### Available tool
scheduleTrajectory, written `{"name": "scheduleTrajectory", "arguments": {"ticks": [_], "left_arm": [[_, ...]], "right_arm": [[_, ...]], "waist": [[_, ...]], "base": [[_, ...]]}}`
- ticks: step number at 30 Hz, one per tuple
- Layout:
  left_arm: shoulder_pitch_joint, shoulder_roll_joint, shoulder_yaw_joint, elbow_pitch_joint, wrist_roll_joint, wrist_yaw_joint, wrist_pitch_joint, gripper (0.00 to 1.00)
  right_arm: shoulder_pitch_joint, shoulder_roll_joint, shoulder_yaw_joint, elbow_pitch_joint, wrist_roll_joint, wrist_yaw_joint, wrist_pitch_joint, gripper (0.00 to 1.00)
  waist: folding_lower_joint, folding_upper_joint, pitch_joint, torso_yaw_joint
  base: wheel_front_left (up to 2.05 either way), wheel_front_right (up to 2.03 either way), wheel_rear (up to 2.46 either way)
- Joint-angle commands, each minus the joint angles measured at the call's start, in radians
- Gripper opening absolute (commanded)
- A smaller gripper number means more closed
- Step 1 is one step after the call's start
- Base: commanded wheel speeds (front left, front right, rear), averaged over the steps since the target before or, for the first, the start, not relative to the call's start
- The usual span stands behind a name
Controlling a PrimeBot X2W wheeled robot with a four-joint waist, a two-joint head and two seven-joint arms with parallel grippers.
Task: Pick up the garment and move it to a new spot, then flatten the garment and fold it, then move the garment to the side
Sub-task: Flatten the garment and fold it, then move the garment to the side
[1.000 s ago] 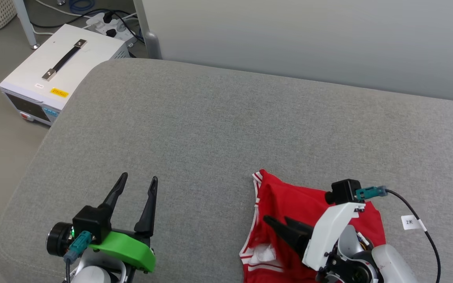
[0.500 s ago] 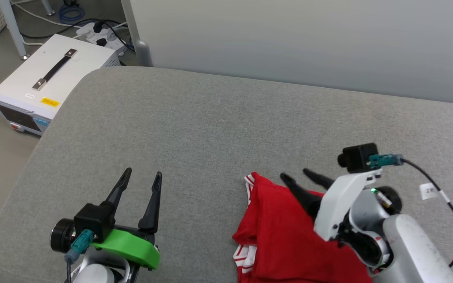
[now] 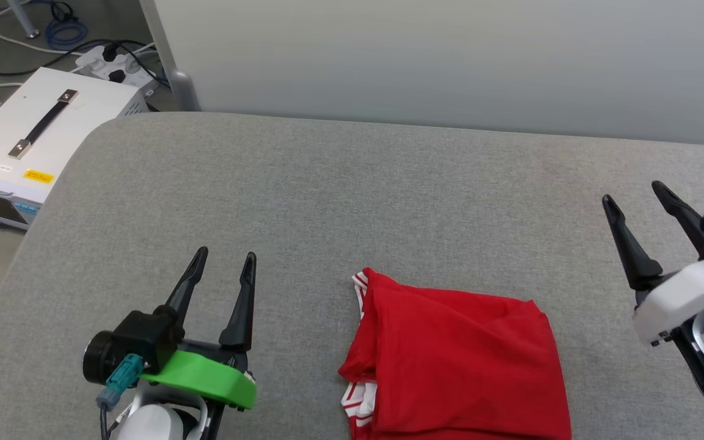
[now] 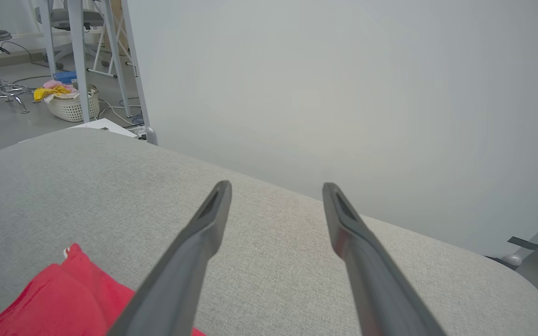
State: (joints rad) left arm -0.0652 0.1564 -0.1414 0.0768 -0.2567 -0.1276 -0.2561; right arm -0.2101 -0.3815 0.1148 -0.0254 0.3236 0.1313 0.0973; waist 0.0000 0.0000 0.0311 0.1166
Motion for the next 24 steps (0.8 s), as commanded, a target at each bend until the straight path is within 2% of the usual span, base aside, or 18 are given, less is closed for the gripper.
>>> {"name": "scheduleTrajectory", "arguments": {"ticks": [1,8,12,18,24], "left_arm": [[0.0,-0.007,0.0,-0.009,-0.007,-0.003,-0.006,1.0],[0.025,-0.011,-0.001,-0.05,0.0,-0.003,-0.006,1.0],[0.043,-0.029,0.019,-0.066,-0.003,-0.003,-0.006,1.0],[0.062,-0.033,0.001,-0.049,0.006,-0.003,-0.006,1.0],[0.06,-0.031,-0.015,-0.038,0.007,-0.003,-0.006,1.0]], "right_arm": [[0.036,0.003,-0.019,-0.01,-0.013,-0.001,-0.029,1.0],[0.172,0.065,-0.13,-0.062,-0.044,-0.001,-0.157,1.0],[0.24,0.111,-0.155,-0.082,-0.061,-0.001,-0.212,1.0],[0.305,0.175,-0.186,-0.098,-0.065,-0.001,-0.235,1.0],[0.315,0.191,-0.184,-0.116,-0.068,-0.001,-0.216,1.0]], "waist": [[0.0,0.0,0.005,-0.011],[0.0,0.0,0.008,-0.031],[0.0,0.0,0.01,-0.034],[0.0,0.0,0.008,-0.035],[0.0,0.0,0.008,-0.033]], "base": [[0.0,0.0,0.0],[0.0,0.0,0.0],[0.0,0.0,0.0],[0.0,0.0,0.0],[0.0,0.0,0.0]]}}
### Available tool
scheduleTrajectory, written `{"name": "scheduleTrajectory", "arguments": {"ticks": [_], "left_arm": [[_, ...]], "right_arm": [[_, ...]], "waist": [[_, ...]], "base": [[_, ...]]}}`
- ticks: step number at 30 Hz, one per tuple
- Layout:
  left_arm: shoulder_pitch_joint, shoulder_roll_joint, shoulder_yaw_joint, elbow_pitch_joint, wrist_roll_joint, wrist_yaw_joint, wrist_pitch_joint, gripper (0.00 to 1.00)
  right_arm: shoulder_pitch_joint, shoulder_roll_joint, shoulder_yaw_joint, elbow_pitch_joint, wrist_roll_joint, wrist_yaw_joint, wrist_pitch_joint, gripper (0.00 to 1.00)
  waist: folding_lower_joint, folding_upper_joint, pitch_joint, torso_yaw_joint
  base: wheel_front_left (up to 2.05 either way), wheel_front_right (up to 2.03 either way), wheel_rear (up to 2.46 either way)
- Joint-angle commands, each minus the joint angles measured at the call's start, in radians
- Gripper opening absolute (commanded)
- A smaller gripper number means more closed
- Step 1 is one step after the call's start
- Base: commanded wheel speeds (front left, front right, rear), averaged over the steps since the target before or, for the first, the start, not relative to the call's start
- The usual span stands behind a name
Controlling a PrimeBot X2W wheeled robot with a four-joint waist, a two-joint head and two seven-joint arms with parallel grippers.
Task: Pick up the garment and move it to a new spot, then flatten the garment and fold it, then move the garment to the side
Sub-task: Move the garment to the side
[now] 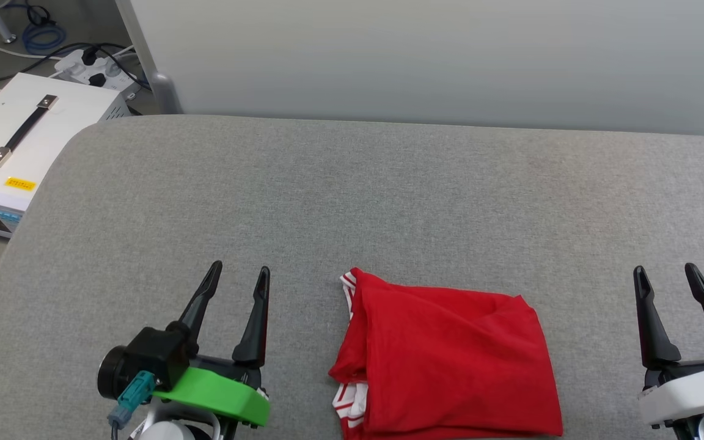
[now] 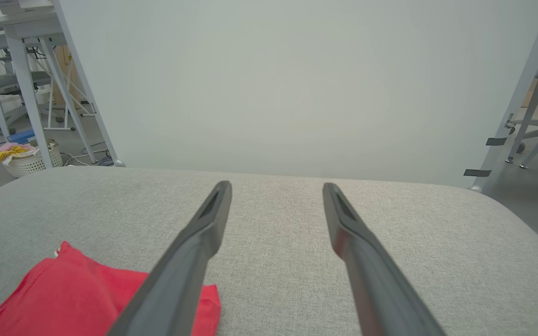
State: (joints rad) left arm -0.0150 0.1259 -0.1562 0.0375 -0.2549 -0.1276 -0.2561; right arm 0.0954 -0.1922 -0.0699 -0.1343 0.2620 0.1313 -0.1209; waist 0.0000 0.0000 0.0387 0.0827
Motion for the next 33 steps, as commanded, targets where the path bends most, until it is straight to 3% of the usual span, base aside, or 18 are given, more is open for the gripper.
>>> {"name": "scheduleTrajectory", "arguments": {"ticks": [1,9,17,22,28,33], "left_arm": [[0.008,0.0,-0.001,0.002,0.005,-0.003,-0.006,1.0],[-0.006,0.007,-0.009,0.005,0.009,-0.003,-0.006,1.0],[-0.021,0.013,-0.027,0.013,0.011,-0.003,-0.006,1.0],[-0.039,0.014,-0.041,0.022,0.016,-0.003,-0.006,1.0],[-0.062,0.013,-0.054,0.029,0.013,-0.003,-0.006,1.0],[-0.072,0.009,-0.057,0.033,0.012,-0.003,-0.006,1.0]], "right_arm": [[0.01,0.001,0.001,-0.009,-0.007,-0.001,0.005,1.0],[0.019,0.004,0.012,-0.021,-0.001,-0.001,0.056,1.0],[0.019,-0.046,0.109,-0.003,0.056,-0.001,0.401,1.0],[-0.01,-0.041,0.136,0.024,0.108,-0.001,0.599,1.0],[-0.054,-0.005,0.117,0.097,0.122,-0.001,0.728,1.0],[-0.086,0.033,0.113,0.148,0.126,-0.001,0.76,1.0]], "waist": [[0.0,0.0,0.001,0.001],[0.0,0.0,0.009,0.01],[0.0,0.0,0.045,0.029],[0.0,0.0,0.071,0.045],[0.0,0.0,0.099,0.07],[0.0,0.0,0.119,0.092]], "base": [[0.0,0.0,0.0],[0.0,0.0,0.0],[0.0,0.0,0.0],[0.0,0.0,0.0],[0.0,0.0,0.0],[0.0,0.0,0.0]]}}
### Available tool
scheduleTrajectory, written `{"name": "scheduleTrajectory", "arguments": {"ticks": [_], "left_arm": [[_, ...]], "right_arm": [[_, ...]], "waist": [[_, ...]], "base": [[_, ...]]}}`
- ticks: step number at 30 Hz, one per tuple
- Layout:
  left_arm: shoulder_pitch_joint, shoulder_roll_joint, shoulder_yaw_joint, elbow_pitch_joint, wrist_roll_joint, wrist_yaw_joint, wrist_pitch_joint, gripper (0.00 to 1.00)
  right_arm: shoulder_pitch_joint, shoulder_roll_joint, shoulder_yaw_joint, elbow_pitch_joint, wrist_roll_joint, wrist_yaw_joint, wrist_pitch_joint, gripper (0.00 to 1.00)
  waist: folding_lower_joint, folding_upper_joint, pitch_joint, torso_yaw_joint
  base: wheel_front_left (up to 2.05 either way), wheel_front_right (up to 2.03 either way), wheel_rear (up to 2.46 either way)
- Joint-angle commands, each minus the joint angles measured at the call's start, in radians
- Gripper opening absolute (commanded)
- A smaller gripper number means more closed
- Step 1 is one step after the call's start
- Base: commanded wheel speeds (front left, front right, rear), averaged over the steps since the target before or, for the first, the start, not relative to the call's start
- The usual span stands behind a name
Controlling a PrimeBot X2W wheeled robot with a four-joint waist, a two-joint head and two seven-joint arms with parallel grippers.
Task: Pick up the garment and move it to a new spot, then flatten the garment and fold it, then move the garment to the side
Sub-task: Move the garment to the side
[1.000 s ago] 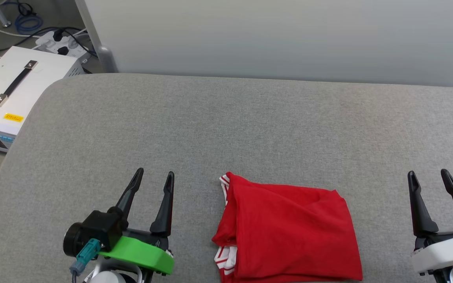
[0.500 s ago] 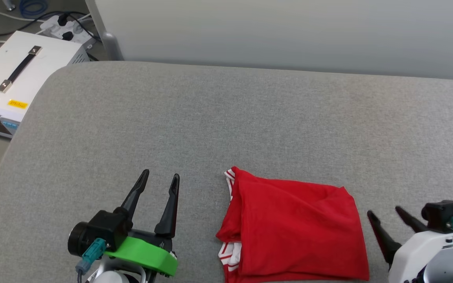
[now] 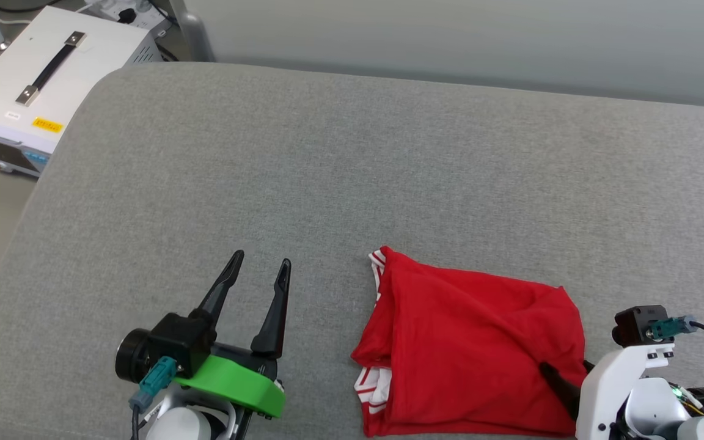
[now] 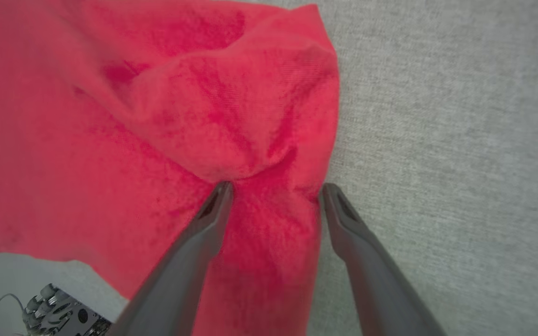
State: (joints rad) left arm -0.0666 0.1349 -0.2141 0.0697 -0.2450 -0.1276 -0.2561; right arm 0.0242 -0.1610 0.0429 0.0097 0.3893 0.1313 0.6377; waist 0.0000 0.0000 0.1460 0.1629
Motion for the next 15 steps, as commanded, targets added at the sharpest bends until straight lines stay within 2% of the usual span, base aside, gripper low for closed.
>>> {"name": "scheduleTrajectory", "arguments": {"ticks": [1,8,9,10,11,15], "left_arm": [[-0.021,-0.001,0.0,0.002,0.002,-0.003,-0.006,1.0],[-0.03,-0.003,-0.003,0.005,0.003,-0.003,-0.006,1.0],[-0.031,-0.003,-0.003,0.006,0.004,-0.003,-0.006,1.0],[-0.032,-0.003,-0.002,0.007,0.004,-0.003,-0.006,1.0],[-0.033,-0.003,-0.002,0.008,0.004,-0.003,-0.006,1.0],[-0.034,-0.004,-0.005,0.016,0.006,-0.003,-0.006,1.0]], "right_arm": [[-0.02,0.008,0.001,0.017,0.0,-0.001,0.007,1.0],[-0.027,0.021,0.042,0.091,-0.017,-0.001,0.041,1.0],[-0.028,0.018,0.05,0.101,-0.022,-0.001,0.044,0.66],[-0.029,0.015,0.058,0.108,-0.025,-0.001,0.045,0.15],[-0.032,0.01,0.069,0.113,-0.03,-0.001,0.042,0.0],[-0.047,-0.004,0.089,0.123,-0.035,-0.001,0.02,0.0]], "waist": [[0.0,0.0,0.016,0.016],[0.0,0.0,0.035,0.031],[0.0,0.0,0.037,0.031],[0.0,0.0,0.037,0.031],[0.0,0.0,0.037,0.031],[0.0,0.0,0.028,0.02]], "base": [[0.0,0.0,0.0],[0.0,0.0,0.0],[0.0,0.0,0.0],[0.0,0.0,0.0],[0.0,0.0,0.0],[0.0,0.0,0.0]]}}
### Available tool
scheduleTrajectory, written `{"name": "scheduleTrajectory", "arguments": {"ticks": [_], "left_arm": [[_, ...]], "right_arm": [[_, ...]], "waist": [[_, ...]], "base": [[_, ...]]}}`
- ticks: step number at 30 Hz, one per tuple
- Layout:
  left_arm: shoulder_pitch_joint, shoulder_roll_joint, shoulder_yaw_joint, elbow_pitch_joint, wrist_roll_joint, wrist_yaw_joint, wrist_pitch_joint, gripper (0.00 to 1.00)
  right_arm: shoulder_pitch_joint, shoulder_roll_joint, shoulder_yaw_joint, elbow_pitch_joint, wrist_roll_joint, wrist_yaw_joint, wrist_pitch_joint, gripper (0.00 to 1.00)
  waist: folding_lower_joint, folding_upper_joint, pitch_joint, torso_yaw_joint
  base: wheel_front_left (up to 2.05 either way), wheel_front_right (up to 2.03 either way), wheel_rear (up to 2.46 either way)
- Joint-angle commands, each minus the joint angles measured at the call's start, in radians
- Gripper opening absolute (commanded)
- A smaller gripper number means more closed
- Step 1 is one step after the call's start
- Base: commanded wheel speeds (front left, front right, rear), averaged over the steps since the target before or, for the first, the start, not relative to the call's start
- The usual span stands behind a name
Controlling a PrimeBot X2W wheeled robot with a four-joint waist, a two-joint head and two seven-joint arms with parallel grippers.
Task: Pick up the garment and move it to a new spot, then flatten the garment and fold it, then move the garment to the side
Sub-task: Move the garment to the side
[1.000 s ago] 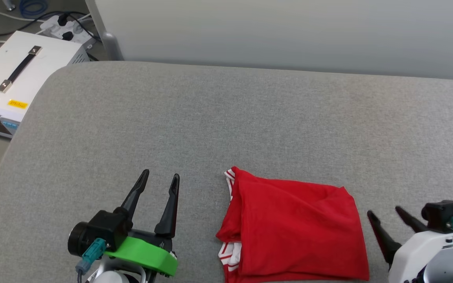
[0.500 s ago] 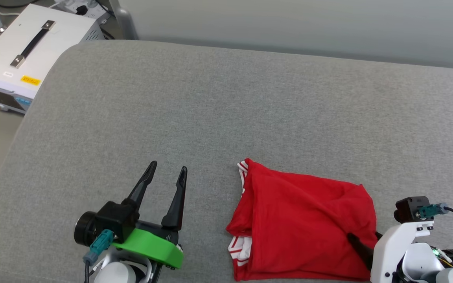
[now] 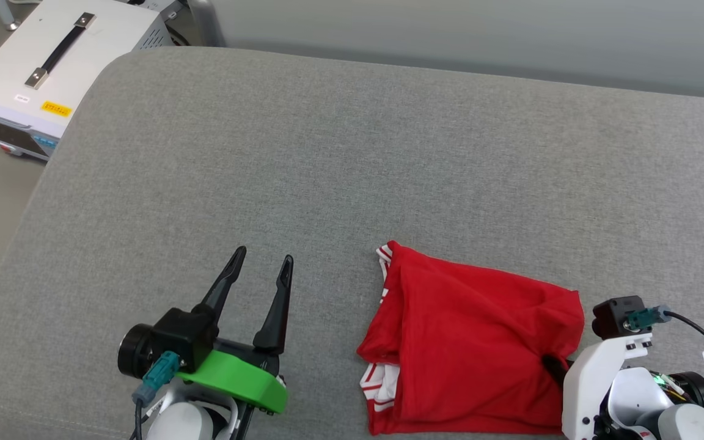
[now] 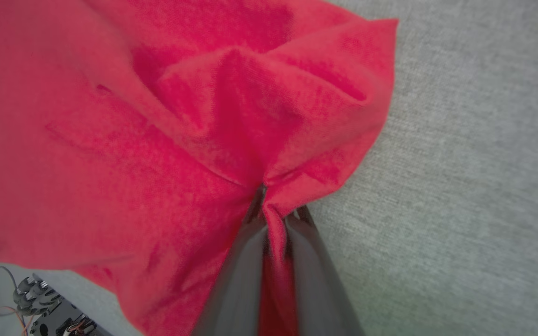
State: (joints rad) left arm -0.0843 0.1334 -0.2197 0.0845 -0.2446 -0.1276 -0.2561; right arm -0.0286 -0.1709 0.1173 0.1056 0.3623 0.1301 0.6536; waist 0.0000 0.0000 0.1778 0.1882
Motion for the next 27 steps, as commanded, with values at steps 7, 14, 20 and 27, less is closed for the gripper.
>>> {"name": "scheduleTrajectory", "arguments": {"ticks": [7,14,20,27], "left_arm": [[-0.007,0.001,0.001,0.008,0.005,-0.003,-0.006,1.0],[0.021,0.005,0.001,0.005,0.011,-0.003,-0.006,1.0],[0.017,0.005,-0.066,-0.003,0.013,-0.003,-0.006,1.0],[-0.011,0.007,-0.135,-0.027,0.012,-0.003,-0.006,1.0]], "right_arm": [[-0.029,-0.061,0.065,-0.017,-0.023,0.001,-0.02,0.0],[-0.101,-0.246,0.203,-0.108,-0.028,0.001,0.018,0.0],[-0.166,-0.43,0.286,-0.177,0.002,0.001,0.061,0.0],[-0.225,-0.624,0.33,-0.184,0.055,0.001,0.045,0.0]], "waist": [[0.0,0.0,-0.031,-0.044],[0.0,0.0,-0.047,-0.152],[0.0,0.0,-0.034,-0.262],[0.0,0.0,0.023,-0.387]], "base": [[0.0,0.0,0.0],[0.0,0.0,0.0],[0.0,0.0,0.0],[0.0,0.0,0.0]]}}
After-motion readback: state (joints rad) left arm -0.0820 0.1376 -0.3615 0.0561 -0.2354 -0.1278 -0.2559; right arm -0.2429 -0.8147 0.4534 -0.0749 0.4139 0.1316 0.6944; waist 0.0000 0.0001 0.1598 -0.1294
